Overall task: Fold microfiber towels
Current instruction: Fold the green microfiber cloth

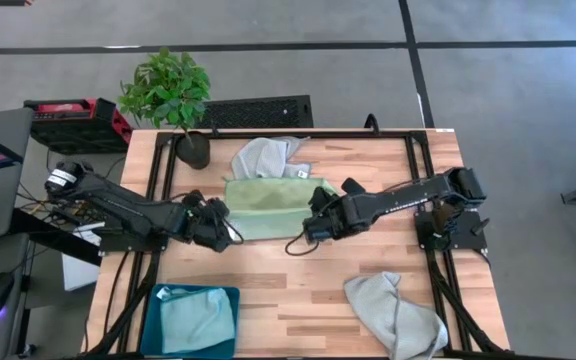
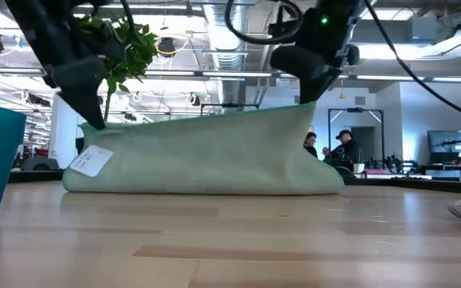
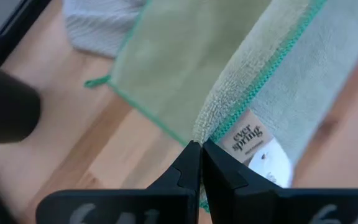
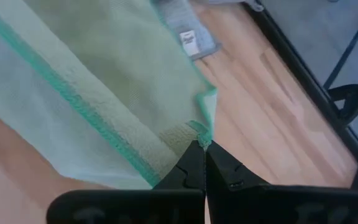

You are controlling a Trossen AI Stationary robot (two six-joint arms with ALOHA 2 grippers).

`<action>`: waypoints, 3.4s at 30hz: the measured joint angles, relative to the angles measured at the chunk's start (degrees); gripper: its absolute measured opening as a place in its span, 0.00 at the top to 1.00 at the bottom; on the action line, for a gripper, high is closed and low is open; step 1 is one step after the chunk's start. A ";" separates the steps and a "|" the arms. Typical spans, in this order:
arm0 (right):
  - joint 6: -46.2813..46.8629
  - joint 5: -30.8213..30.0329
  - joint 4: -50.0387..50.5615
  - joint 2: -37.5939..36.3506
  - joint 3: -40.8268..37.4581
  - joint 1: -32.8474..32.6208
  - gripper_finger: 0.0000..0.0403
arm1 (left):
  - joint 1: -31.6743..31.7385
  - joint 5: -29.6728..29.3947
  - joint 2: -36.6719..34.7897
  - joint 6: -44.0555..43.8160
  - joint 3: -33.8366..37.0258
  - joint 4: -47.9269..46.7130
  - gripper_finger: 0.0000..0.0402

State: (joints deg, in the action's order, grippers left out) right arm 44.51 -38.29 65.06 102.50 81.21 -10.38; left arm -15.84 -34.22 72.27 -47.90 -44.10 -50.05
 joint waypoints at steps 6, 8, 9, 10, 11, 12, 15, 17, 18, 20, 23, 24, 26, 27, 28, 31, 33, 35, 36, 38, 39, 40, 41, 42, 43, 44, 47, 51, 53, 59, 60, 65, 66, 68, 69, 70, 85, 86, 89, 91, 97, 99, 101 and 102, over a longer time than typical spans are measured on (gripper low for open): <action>-1.02 -0.27 0.24 0.00 0.04 4.00 0.97 | 5.33 -0.74 0.00 2.13 2.06 1.66 1.00; -1.24 0.76 0.30 0.00 0.04 5.08 0.97 | 6.66 -0.73 0.00 3.26 2.06 2.45 1.00; -1.42 1.28 0.35 0.00 -0.01 5.52 0.97 | 7.21 -0.66 0.00 4.31 2.07 3.22 1.00; -1.49 1.87 0.22 -0.05 -0.37 5.86 0.97 | 7.74 -0.59 0.00 5.51 2.09 4.28 1.00; -1.47 2.47 0.26 -0.09 -0.95 6.17 0.97 | 8.19 -0.47 0.00 6.77 2.13 5.48 1.00; -1.16 3.14 0.42 -0.09 -1.63 6.52 0.97 | 8.80 -0.17 0.00 8.12 2.13 7.00 1.00; -0.71 3.71 0.47 -0.09 -4.11 7.38 0.97 | 10.62 0.80 0.00 12.06 2.13 10.93 1.00; -0.63 2.77 -0.21 -0.09 -5.46 7.93 0.97 | 11.78 0.74 0.00 13.01 2.13 11.89 1.00; -0.61 2.03 -0.89 -0.09 -6.01 8.13 0.97 | 12.41 0.76 0.00 13.03 2.13 11.92 1.00; -0.80 0.73 -1.65 -0.09 -6.72 8.57 0.97 | 13.55 0.76 0.00 12.88 2.13 12.12 1.00; -1.04 -0.76 -2.02 -0.09 -6.73 9.14 0.97 | 14.85 1.99 0.00 12.87 2.11 12.31 1.00; -1.34 -0.69 -2.25 -0.09 -6.74 9.47 0.97 | 15.27 2.76 0.00 12.98 2.11 12.43 1.00; -2.03 -0.62 -3.00 -0.09 -6.75 10.05 0.97 | 15.78 3.62 0.00 12.94 2.11 12.39 1.00; -2.83 -0.56 -3.36 -0.09 -6.75 10.30 0.96 | 15.93 3.76 0.00 12.89 2.11 12.37 1.00; -3.70 -0.39 -3.85 -0.09 -6.75 10.46 0.96 | 16.03 3.78 0.00 12.76 2.11 12.32 1.00; -4.55 0.67 -5.63 -0.09 -6.78 11.02 0.93 | 16.40 3.38 0.00 12.86 2.11 12.22 1.00; -4.64 0.73 -6.57 -0.09 -6.80 11.39 0.92 | 16.74 2.49 0.00 12.92 2.12 12.26 1.00; -4.66 0.73 -7.15 -0.09 -6.80 12.03 0.90 | 17.28 0.90 0.00 12.96 2.12 12.32 0.99; -4.66 0.73 -7.40 -0.09 -6.80 12.39 0.90 | 17.67 0.18 0.00 12.94 2.11 12.37 0.98; -4.67 0.73 -7.57 -0.09 -6.80 13.15 0.88 | 18.68 -0.81 0.00 13.29 2.11 12.55 0.96; -4.68 0.73 -7.59 -0.09 -6.80 13.63 0.88 | 19.37 -1.02 0.00 13.85 2.11 12.63 0.94; -4.68 0.73 -7.59 -0.09 -6.80 14.13 0.87 | 20.11 -1.01 0.00 14.44 2.11 12.87 0.92; -4.68 0.73 -7.59 -0.09 -6.80 14.63 0.86 | 20.82 -0.99 0.00 14.76 2.11 13.22 0.90; -4.68 0.74 -7.59 -0.09 -6.80 15.18 0.85 | 21.51 -0.97 0.00 15.05 2.11 13.69 0.88; -4.68 0.80 -7.59 -0.09 -6.80 15.68 0.83 | 22.17 -0.97 0.00 15.30 2.11 13.95 0.85; -4.64 0.92 -7.59 -0.09 -6.80 16.20 0.82 | 22.80 -0.96 0.00 15.32 2.11 13.95 0.82; -4.66 0.91 -7.66 -0.09 -6.80 17.66 0.77 | 24.19 -0.85 0.00 15.32 2.11 13.91 0.75; -6.16 0.89 -8.59 -0.09 -6.80 19.38 0.70 | 24.95 -0.68 0.00 14.55 2.11 13.93 0.66; -7.78 0.91 -10.34 -0.07 -6.80 20.03 0.66 | 24.96 -0.64 0.00 14.27 2.12 13.89 0.63; -14.45 0.95 -12.68 -0.07 -6.80 19.63 0.59 | 23.97 4.15 0.00 14.44 2.12 13.54 0.61; -14.86 0.95 -12.68 -0.07 -6.80 19.22 0.59 | 23.20 4.59 0.00 14.49 2.11 13.54 0.61; -26.92 4.32 -10.96 -0.07 -6.80 14.67 0.58 | 17.19 3.76 0.00 14.21 2.11 13.53 0.61; -29.80 6.79 -10.64 -0.07 -6.80 13.49 0.59 | 15.64 3.76 0.00 14.12 2.11 13.51 0.61; -34.75 11.75 -10.78 -0.07 -7.23 11.23 0.59 | 12.53 3.74 -0.02 12.46 2.11 13.51 0.61; -36.79 13.89 -10.81 -0.07 -7.76 10.16 0.60 | 10.93 3.74 -0.02 11.48 2.11 13.51 0.61; -38.41 15.66 -10.52 -0.07 -8.42 9.13 0.60 | 9.37 3.72 -0.02 10.64 2.11 13.51 0.61; -46.05 18.83 -20.24 -0.07 -16.50 4.05 0.69 | -5.85 0.67 -0.04 0.66 2.11 13.56 0.61; -46.05 18.83 -20.55 -0.07 -16.52 4.52 0.69 | -6.06 0.63 -0.04 0.33 2.11 13.56 0.61; -46.05 18.79 -21.01 -0.07 -16.52 6.07 0.69 | -6.55 0.51 -0.04 -0.68 2.11 13.56 0.61; -46.05 18.89 -21.01 -0.07 -16.52 7.22 0.69 | -6.77 0.50 -0.04 -0.90 2.11 13.56 0.61; -49.15 25.06 -22.74 -0.07 -17.85 9.57 0.69 | -6.93 0.50 -0.04 -0.96 2.11 13.56 0.61; -51.28 26.02 -24.20 -0.07 -19.06 9.65 0.69 | -6.93 0.50 -0.04 -1.00 2.11 13.56 0.61; -52.02 25.85 -24.95 -0.07 -19.92 9.65 0.69 | -6.93 0.50 -0.04 -1.00 2.11 13.58 0.61; -52.00 25.74 -24.90 -0.07 -19.96 9.65 0.69 | -6.93 0.50 -0.04 -1.00 2.11 13.58 0.61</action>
State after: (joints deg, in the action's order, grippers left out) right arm -7.49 -12.55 40.16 102.43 61.25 -0.73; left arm -22.76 -33.71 72.23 -48.90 -42.00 -36.47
